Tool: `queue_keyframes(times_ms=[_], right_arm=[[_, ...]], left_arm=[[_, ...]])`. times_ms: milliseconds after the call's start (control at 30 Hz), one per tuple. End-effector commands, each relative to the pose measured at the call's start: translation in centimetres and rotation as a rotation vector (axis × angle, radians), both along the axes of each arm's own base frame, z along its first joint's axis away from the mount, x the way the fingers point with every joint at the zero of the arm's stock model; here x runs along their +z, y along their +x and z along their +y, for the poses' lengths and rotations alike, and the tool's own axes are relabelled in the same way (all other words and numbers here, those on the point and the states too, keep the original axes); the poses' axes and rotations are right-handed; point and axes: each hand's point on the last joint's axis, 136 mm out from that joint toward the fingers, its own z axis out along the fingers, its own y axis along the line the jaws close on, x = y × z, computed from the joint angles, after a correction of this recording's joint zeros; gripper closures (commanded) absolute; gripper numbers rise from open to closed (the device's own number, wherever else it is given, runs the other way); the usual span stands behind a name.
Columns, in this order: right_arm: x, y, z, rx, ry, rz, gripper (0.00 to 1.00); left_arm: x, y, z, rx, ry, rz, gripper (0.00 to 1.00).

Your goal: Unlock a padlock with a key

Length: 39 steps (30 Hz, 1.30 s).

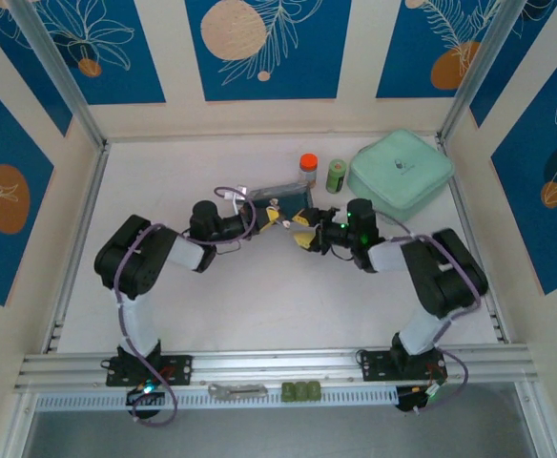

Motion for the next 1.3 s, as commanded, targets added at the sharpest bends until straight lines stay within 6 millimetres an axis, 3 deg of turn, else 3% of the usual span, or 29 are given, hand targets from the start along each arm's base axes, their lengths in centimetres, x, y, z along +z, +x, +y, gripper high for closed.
queue_keyframes(times_ms=[0, 133, 333, 600, 833, 1033, 1267], right_arm=[[-0.2, -2.1, -2.3, 0.134, -0.416, -0.157, 0.47], [2.6, -2.5, -3.5, 0.269, -0.788, -0.383, 0.50], [3.9, -2.9, -2.0, 0.511, -1.064, -0.613, 0.54], [3.4, -3.2, -1.0, 0.575, -1.093, -0.699, 0.54], [2.6, -3.3, 2.6, 0.734, -1.203, -0.942, 0.56], [1.4, -1.9, 4.0, 0.796, -1.337, -0.979, 0.57], [0.8, 0.2, 3.9, 0.800, -1.549, -1.027, 0.61]], left_arm=[[3.5, 0.0, -0.1, 0.008, -0.011, -0.120, 1.00], [2.7, 0.3, -0.1, 0.019, 0.034, -0.087, 1.00], [1.8, 0.5, -0.2, 0.025, 0.065, -0.034, 1.00], [0.7, 0.6, 0.2, 0.047, 0.113, -0.012, 1.00], [0.0, 0.6, 0.1, 0.044, 0.123, 0.021, 1.00], [0.4, 0.6, -0.1, 0.045, 0.105, 0.036, 1.00], [0.4, 0.2, -0.2, 0.033, 0.094, 0.053, 1.00]])
